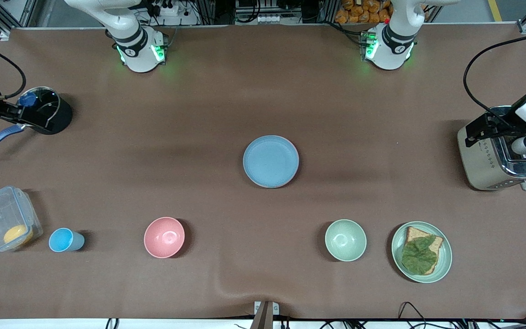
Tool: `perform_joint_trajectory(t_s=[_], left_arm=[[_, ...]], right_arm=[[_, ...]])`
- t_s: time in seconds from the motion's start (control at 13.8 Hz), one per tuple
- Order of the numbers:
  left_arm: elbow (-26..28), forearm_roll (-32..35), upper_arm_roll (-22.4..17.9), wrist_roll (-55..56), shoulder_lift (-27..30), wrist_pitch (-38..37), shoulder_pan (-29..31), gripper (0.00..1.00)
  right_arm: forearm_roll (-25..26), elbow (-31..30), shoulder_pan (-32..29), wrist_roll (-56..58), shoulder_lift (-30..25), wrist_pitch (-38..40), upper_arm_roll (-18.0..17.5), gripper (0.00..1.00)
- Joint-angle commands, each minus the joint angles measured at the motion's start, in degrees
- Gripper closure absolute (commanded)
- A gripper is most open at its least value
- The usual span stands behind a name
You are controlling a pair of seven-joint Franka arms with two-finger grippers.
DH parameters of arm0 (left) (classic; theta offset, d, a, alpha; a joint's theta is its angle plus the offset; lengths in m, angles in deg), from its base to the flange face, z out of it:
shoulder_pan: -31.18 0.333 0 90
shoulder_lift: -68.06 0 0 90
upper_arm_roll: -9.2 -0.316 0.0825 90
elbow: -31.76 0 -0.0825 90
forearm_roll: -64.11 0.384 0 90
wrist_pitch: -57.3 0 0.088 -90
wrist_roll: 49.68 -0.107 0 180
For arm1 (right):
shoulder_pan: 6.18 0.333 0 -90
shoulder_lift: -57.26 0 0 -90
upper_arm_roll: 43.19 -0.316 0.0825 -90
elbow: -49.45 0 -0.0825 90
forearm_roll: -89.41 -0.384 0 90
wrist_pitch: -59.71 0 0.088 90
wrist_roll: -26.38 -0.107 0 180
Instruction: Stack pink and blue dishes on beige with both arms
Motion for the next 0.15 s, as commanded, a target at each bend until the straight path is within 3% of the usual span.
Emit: perform_joint_trajectory(t_s=[0.0,0.07], left_arm=[[-1.07,0.98,-0.12,0.21,-0.3,-0.8,-0.36,0.0],[-1.07,0.98,-0.12,0.29,-0.3,-0.8,-0.45,0.0]], right_arm=[[1.06,0.91,-0.98,0.08,0.42,0.44,-0.87,0.0],[1.06,0.91,-0.98,0.08,0.42,0.44,-0.87,0.0]])
